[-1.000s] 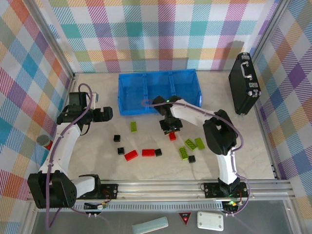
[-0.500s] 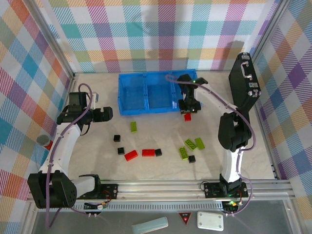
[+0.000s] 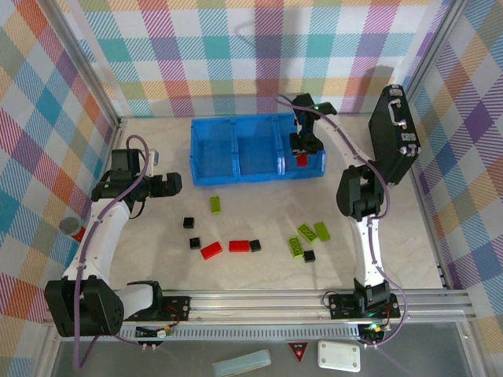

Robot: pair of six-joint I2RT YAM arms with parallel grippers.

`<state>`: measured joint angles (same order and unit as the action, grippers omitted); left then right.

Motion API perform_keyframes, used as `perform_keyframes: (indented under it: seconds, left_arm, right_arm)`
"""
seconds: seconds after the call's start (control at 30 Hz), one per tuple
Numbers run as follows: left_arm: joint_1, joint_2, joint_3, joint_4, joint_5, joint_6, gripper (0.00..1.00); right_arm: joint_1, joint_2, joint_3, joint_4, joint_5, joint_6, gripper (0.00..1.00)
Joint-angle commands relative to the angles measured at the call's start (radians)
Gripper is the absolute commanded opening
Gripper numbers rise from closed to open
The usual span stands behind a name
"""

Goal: Sort the legos into containers by color
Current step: Move the container to the top-center of the table.

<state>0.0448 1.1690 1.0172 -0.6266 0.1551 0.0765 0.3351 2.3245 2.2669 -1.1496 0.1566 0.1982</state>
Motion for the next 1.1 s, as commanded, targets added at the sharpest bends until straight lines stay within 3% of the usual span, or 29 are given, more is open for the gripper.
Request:
perform_keyframes:
  seconds: [0.0,0.23,0.73,1.07]
  left_arm:
    - [0.014,-0.029,-0.016,-0.008,-0.010,0.018,1.00]
    - [0.014,-0.035,-0.022,-0.006,-0.009,0.017,1.00]
    - [0.014,-0.022,-0.019,-0.005,0.010,0.014,1.00]
    - [0.015,-0.018,-0.016,-0.005,0.015,0.011,1.00]
  right_arm:
    - [-0.011,0.048,0.055,-0.037,-0.024,-0.027,0.32]
    - [-0.024,0.103,0.073,-0.034,-0.031,-0.038,0.32]
    - [-0.010,0.033,-0.003,-0.152,-0.070,0.001,0.32]
    - [0.001,0.025,-0.041,-0.048,-0.145,0.063,0.33]
